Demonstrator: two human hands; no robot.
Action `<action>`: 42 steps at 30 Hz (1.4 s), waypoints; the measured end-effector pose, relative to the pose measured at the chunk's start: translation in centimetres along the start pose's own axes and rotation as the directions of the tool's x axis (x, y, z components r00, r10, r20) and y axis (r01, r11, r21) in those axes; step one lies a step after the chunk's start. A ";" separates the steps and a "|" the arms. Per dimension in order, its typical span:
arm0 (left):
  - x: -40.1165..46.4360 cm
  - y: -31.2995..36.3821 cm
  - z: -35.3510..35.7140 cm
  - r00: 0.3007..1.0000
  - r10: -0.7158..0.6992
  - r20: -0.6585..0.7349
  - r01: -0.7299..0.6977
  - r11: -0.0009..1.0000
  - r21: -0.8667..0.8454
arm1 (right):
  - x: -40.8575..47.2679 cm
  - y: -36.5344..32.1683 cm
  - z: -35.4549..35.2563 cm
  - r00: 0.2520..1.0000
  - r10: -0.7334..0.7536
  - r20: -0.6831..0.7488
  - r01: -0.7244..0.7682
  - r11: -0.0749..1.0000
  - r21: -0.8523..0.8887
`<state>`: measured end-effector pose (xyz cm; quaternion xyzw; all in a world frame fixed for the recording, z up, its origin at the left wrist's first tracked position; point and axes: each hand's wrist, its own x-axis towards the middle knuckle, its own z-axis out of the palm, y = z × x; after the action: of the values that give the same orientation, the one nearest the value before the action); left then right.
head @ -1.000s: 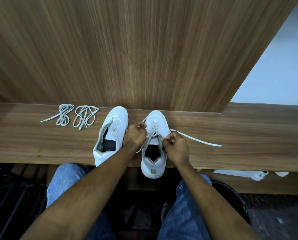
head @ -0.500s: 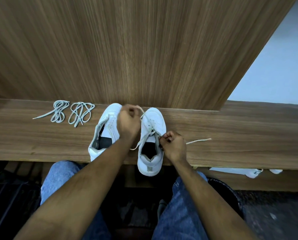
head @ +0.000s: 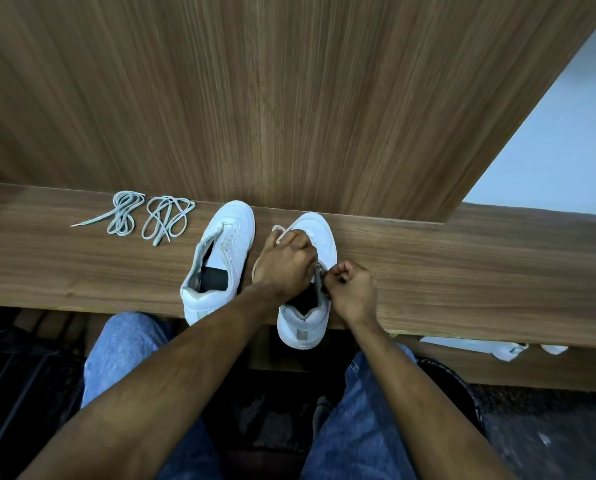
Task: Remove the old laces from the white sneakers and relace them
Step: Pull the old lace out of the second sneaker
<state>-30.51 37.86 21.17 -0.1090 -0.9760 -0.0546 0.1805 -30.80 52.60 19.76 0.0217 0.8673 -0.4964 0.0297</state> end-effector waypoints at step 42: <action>-2.9 -0.9 -1.0 0.968 -0.248 0.038 0.251 0.953 -0.168 | 0.5 -0.7 -1.0 0.997 -0.046 0.059 0.050 0.996 -0.072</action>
<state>-27.75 36.24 20.96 -0.0004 -0.9750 -0.1600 0.1543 -31.34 53.08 20.86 -0.0147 0.8839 -0.4653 0.0434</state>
